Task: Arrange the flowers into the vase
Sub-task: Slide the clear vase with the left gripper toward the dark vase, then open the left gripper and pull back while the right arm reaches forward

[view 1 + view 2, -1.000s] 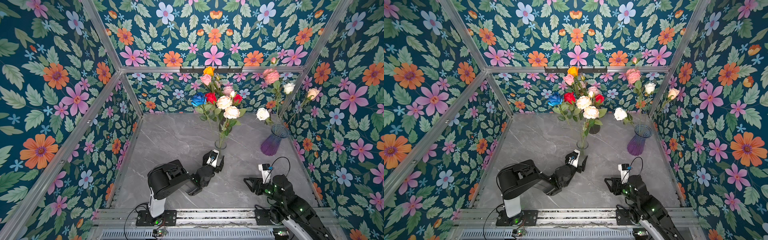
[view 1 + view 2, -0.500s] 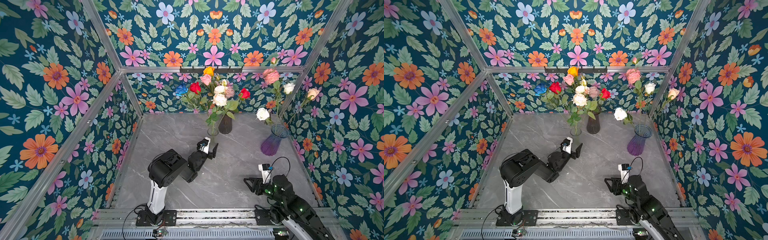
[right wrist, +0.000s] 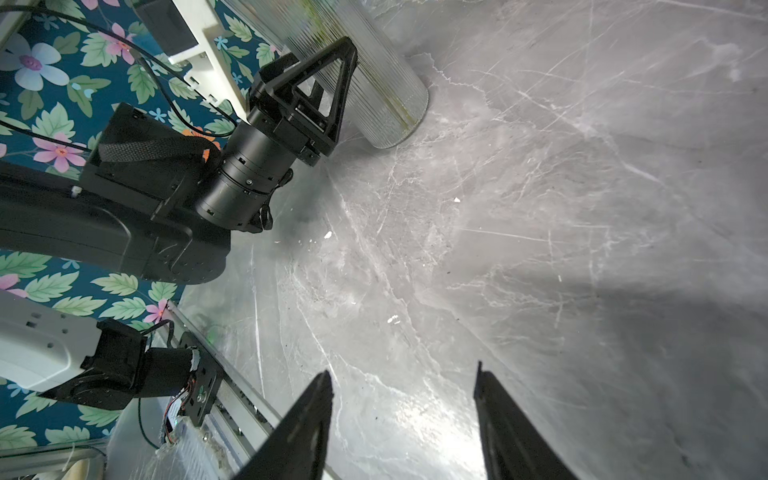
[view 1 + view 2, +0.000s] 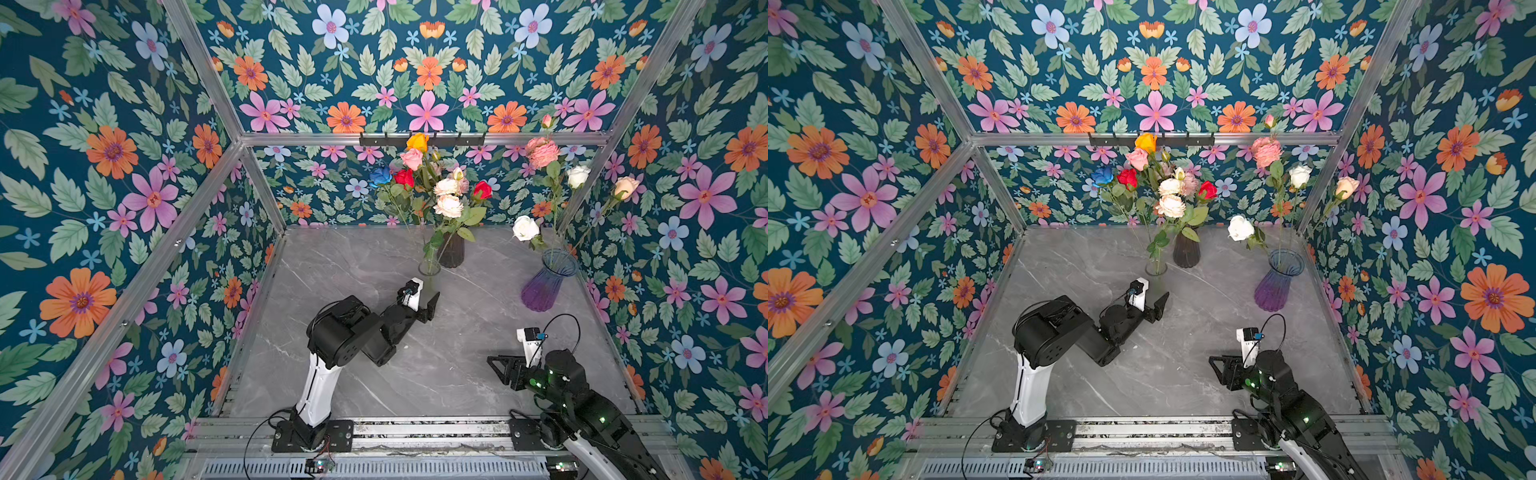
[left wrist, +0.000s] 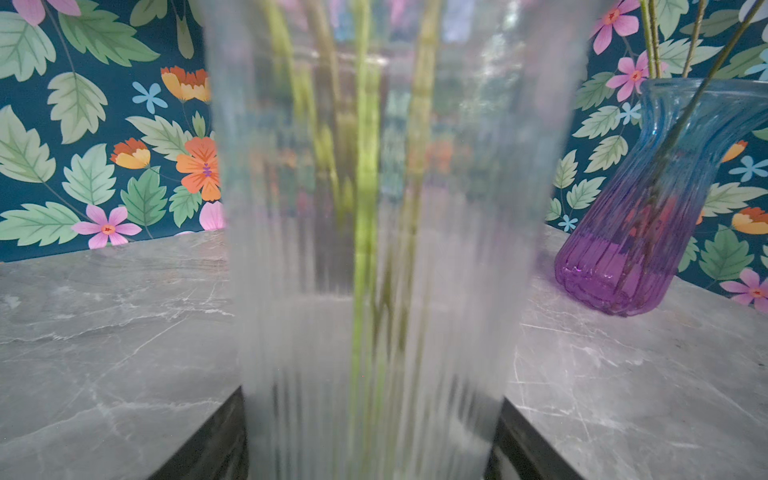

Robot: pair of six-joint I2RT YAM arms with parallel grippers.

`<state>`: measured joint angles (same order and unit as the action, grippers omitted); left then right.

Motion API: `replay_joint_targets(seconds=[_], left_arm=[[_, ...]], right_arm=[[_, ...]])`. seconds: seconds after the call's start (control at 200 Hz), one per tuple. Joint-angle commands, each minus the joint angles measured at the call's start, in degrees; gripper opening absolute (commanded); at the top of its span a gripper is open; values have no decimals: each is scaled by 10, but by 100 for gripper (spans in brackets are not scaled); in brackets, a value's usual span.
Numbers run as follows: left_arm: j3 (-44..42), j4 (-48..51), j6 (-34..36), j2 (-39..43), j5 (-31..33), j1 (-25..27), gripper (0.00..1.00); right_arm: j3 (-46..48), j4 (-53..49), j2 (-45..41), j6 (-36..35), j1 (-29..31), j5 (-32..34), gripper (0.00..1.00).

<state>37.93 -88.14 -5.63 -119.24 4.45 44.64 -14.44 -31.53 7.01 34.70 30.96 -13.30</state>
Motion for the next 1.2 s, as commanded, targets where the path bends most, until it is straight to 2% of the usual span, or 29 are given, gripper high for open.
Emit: replay_joint_targets(seconds=[0.0, 0.08, 0.27, 0.43, 0.55, 0.925, 1.12, 1.19], left_arm=[[-1, -78, -2, -1, -4, 0, 67], [-3, -78, 1, 0, -6, 0, 68], [-10, -78, 8, 6, -2, 1, 86], [-18, -78, 8, 10, -2, 1, 92], [-27, -78, 13, 17, 9, 6, 100], [-118, -77, 19, 98, 24, 24, 100], [-220, -73, 18, 228, 53, 37, 100], [-243, -11, 1, 297, 28, 16, 100]], right_arm=[[1, 9, -1, 2, 1, -1, 57], [1, 9, -1, 2, 1, -1, 57], [1, 9, -2, 2, 0, -1, 57], [1, 8, -2, 3, 1, -1, 57], [1, 8, -2, 3, 0, -1, 57], [0, 8, -2, 3, 1, 3, 57], [-8, 11, 23, 8, 0, 45, 58], [-13, 49, 78, -10, 0, 31, 58]])
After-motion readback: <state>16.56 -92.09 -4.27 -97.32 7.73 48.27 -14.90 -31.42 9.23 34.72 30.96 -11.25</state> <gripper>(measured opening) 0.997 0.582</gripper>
